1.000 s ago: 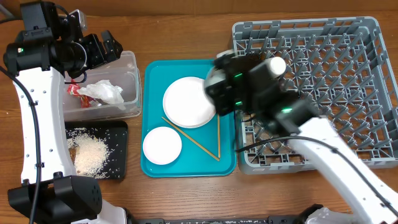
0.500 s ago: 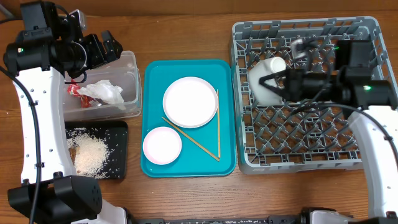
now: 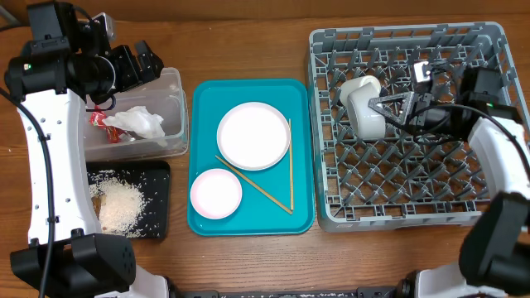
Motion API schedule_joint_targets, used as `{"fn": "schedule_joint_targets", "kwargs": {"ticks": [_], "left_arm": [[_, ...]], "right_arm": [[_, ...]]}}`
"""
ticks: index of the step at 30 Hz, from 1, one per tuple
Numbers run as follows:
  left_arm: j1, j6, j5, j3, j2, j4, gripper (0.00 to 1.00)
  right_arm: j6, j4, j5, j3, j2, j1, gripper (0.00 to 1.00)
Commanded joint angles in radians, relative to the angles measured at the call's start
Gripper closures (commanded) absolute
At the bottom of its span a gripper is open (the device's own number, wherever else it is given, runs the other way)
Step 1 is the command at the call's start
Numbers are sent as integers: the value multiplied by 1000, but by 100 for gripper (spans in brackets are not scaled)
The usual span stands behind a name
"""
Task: Sort waste into correct bins and load items into the dishwasher
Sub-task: 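Carry the white bowl into the rack and place it upside down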
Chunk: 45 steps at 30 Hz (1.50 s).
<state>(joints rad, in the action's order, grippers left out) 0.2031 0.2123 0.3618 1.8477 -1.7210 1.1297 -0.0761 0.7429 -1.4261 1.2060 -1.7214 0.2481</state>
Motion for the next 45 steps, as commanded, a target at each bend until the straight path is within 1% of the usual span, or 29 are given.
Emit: {"fn": "schedule_joint_targets", "kwargs": {"ticks": [1, 3, 11, 16, 24, 28, 34, 35, 37, 38, 45], "left_arm": [[0, 20, -6, 18, -2, -4, 0], [0, 20, -6, 18, -2, -4, 0], [0, 20, -6, 18, -2, -4, 0], [0, 20, -6, 18, -2, -4, 0], [0, 20, -6, 18, -2, -4, 0], [0, 20, -6, 18, -2, -4, 0], [0, 20, -6, 18, -2, -4, 0], [0, 20, -6, 18, -2, -4, 0], [0, 20, -6, 18, -2, -4, 0], [0, 20, -6, 18, -2, -4, 0], [0, 20, -6, 18, -2, -4, 0]], "right_arm": [[-11, -13, -82, -5, -60, 0, 96], [-11, -14, -127, -8, -87, 0, 96], [-11, -36, -119, -8, -121, 0, 96], [-11, -35, -30, -8, -121, 0, 96], [-11, -42, -18, -8, -121, 3, 96], [-11, -42, 34, -8, -121, 15, 96], [-11, -43, 193, -8, -121, 37, 95], [-11, -43, 209, -8, -121, 42, 93], [-11, -52, 221, -8, -121, 59, 79], [-11, -56, 221, -8, -121, 65, 76], [-10, -88, 233, -8, -121, 123, 71]]}}
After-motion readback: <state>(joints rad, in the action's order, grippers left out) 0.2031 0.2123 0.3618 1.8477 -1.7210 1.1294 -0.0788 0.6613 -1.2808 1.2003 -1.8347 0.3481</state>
